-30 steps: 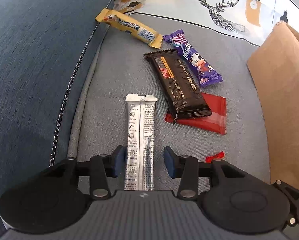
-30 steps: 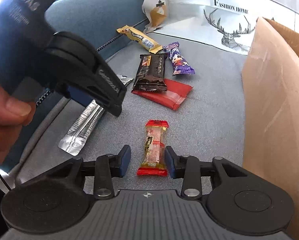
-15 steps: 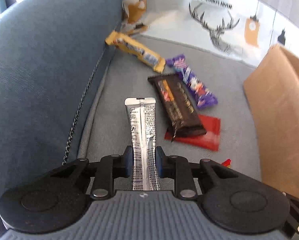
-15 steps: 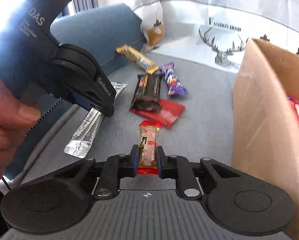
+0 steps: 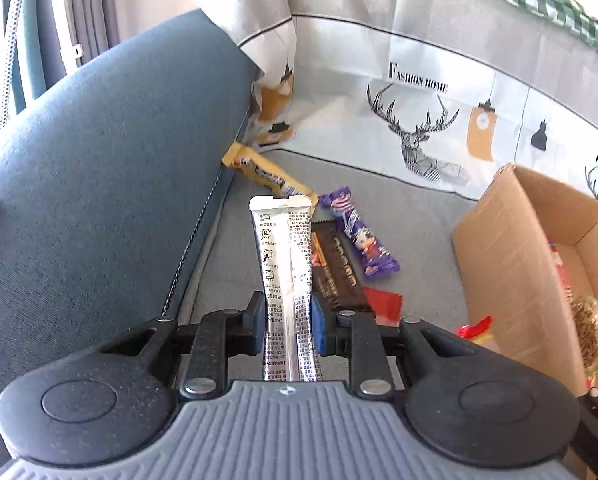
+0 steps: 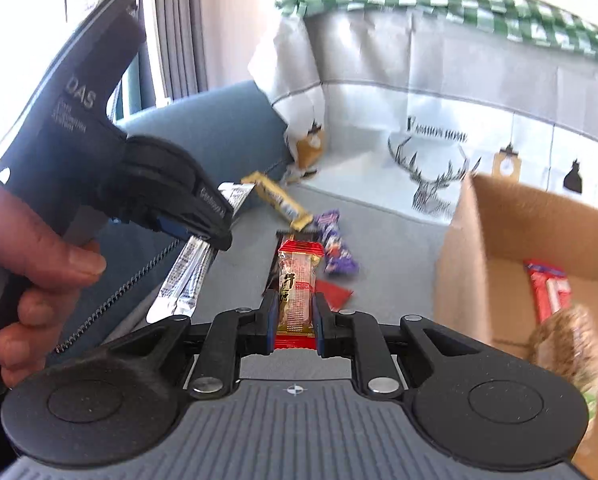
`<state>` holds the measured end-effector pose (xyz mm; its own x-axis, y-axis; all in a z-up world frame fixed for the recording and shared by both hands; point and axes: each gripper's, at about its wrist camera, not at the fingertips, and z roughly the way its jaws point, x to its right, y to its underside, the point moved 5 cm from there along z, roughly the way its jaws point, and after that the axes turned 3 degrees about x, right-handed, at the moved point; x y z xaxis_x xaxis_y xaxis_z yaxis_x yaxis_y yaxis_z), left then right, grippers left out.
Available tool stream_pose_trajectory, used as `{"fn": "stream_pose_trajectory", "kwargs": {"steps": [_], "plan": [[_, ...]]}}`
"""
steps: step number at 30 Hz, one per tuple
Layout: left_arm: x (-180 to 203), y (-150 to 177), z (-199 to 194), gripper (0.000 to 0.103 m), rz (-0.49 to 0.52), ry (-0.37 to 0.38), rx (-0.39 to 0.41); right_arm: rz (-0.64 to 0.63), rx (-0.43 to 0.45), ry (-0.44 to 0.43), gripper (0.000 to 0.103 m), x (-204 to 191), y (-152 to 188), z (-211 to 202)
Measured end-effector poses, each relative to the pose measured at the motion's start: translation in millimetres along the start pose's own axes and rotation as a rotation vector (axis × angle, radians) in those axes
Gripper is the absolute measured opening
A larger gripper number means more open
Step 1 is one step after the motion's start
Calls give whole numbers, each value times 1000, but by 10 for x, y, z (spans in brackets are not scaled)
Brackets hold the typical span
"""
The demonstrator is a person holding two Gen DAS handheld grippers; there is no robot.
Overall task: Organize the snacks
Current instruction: 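Lift the red-wrapped bar with the right tool while the left tool lifts the silver stick pack toward the box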
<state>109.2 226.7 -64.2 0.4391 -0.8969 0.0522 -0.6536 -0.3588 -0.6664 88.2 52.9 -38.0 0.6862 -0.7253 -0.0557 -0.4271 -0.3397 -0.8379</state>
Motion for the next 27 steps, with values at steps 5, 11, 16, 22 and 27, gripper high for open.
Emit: {"fn": "stream_pose_trajectory", "kwargs": {"steps": [5, 11, 16, 22, 27], "plan": [[54, -46, -47, 26, -6, 18, 22, 14, 31, 19, 18, 137, -102, -123], [128, -88, -69, 26, -28, 43, 52, 22, 71, 36, 18, 247, -194, -261], [271, -149, -162, 26, -21, 65, 106, 24, 96, 52, 18, 366, -230, -358], [440, -224, -258, 26, -44, 123, 169, 39, 123, 92, 18, 563, -262, -456], [596, -286, -311, 26, -56, 167, 214, 62, 140, 121, 18, 739, -278, -533]]}}
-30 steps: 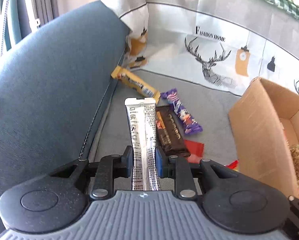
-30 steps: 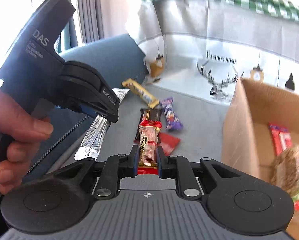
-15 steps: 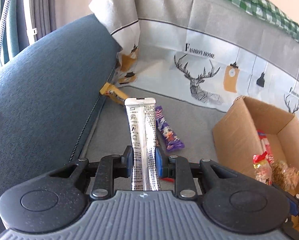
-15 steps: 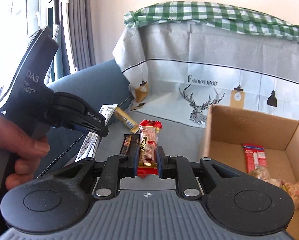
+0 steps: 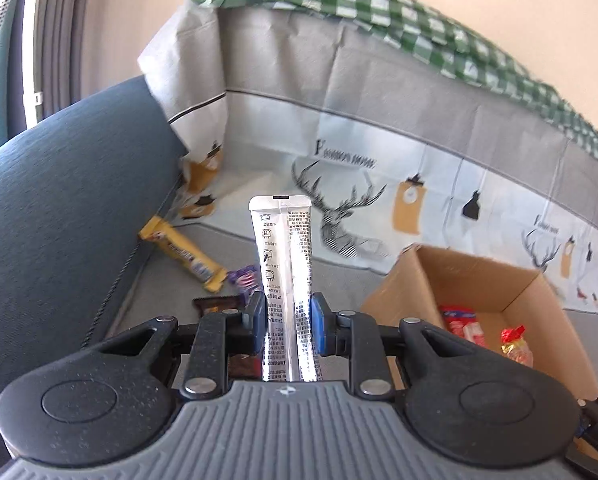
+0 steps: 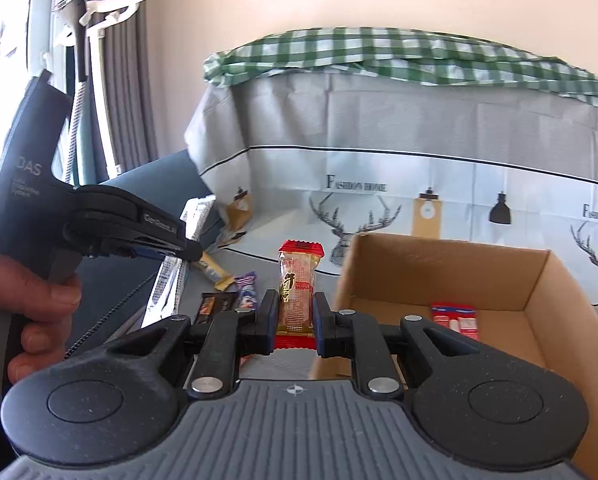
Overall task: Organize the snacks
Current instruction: 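Lift the red-wrapped bar with the right tool while the left tool lifts the silver stick pack toward the box, then lower both held snacks into the box and open both tools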
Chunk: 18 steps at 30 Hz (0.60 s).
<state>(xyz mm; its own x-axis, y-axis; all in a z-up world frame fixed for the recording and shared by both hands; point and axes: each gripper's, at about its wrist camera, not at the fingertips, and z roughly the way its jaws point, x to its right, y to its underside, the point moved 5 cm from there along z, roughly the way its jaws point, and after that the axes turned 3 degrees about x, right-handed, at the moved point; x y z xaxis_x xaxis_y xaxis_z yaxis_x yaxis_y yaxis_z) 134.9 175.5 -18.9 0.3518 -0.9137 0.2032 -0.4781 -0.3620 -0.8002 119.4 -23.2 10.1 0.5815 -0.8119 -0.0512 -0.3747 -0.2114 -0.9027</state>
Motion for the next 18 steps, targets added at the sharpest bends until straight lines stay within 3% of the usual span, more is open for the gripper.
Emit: {"fn": "stream_pose_trajectory", "kwargs": {"steps": [18], "plan": [[800, -17, -89, 26, 68, 189, 127, 42, 39, 111, 18, 581, -38, -210]]}}
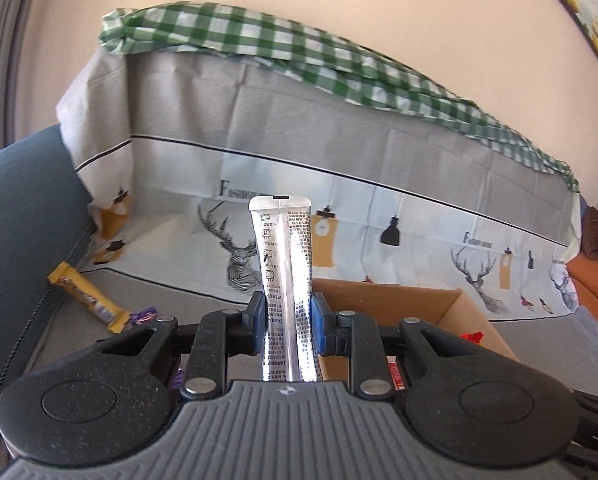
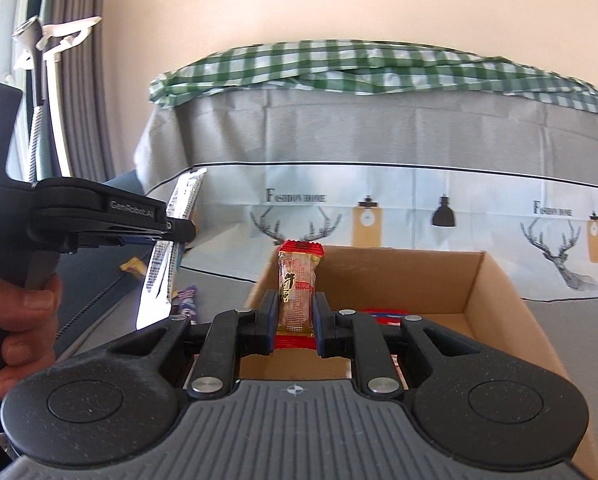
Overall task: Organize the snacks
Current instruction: 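Lower both held snacks into the box and open both tools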
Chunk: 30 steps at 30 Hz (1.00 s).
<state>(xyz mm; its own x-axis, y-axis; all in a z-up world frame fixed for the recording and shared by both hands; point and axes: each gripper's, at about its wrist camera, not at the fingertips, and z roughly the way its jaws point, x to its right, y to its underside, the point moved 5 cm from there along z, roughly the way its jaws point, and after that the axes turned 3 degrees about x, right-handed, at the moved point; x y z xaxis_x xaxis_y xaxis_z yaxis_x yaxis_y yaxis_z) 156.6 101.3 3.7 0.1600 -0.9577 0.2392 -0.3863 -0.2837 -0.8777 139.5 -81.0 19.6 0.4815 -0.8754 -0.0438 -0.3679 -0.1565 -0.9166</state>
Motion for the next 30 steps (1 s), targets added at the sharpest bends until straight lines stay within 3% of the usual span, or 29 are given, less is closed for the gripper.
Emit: {"fn": "stream_pose_trajectory", "kwargs": {"steps": [14, 30], "plan": [[537, 108, 98, 26, 60, 111, 14, 46, -10, 100, 18, 408, 67, -41], [777, 180, 180, 26, 69, 158, 0, 71, -21, 169, 18, 698, 159, -114]]}}
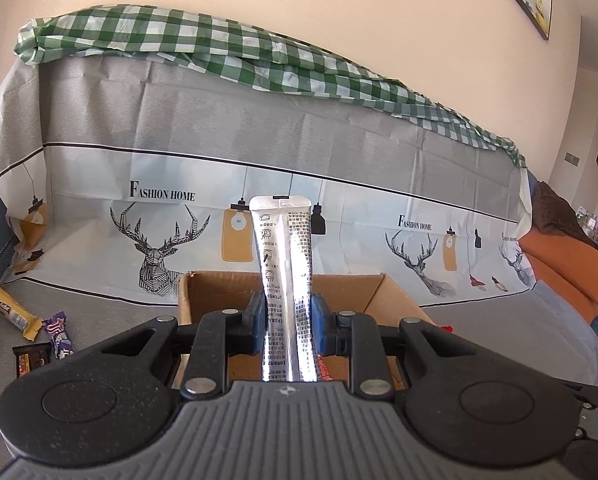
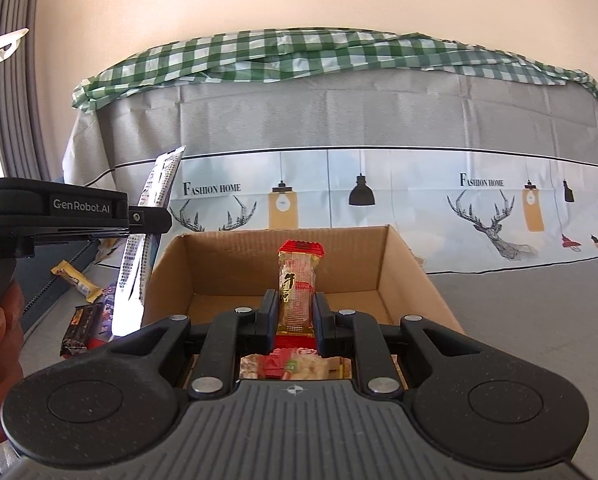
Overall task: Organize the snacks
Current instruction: 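Lower both held snacks into the box and open both tools, then move both tools back to the remaining snacks on the sofa seat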
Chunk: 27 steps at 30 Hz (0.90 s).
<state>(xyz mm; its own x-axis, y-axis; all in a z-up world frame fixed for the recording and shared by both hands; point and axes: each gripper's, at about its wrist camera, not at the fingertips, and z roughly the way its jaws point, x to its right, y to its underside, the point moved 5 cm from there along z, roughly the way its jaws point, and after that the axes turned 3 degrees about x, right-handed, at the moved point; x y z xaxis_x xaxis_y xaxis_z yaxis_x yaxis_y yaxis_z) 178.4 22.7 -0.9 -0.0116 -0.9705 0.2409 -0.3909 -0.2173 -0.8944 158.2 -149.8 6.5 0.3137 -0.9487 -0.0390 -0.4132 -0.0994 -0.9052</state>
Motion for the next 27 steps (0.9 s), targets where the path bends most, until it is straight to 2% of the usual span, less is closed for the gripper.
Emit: {"fn": "stream_pose_trajectory", "kwargs": {"steps": [7, 9, 10, 12, 15, 19, 27], "plan": [[76, 30, 20, 26, 7, 24, -5, 5, -6, 11, 18, 57, 19, -3], [89, 43, 38, 28, -8, 57, -21, 4, -12, 10, 19, 56, 23, 2], [94, 55, 45, 30, -17, 68, -31, 3, -15, 12, 20, 52, 27, 6], [102, 60, 44, 35, -17, 67, -30, -3, -24, 25, 43, 33, 34, 22], [113, 54, 46, 37, -11, 71, -31, -3, -16, 35, 49, 30, 25, 17], [96, 54, 50, 37, -9, 65, -37, -5, -21, 37, 53, 22, 33, 31], [-66, 32, -28, 37, -13, 41, -44, -10, -32, 23, 54, -132, 57, 68]]}}
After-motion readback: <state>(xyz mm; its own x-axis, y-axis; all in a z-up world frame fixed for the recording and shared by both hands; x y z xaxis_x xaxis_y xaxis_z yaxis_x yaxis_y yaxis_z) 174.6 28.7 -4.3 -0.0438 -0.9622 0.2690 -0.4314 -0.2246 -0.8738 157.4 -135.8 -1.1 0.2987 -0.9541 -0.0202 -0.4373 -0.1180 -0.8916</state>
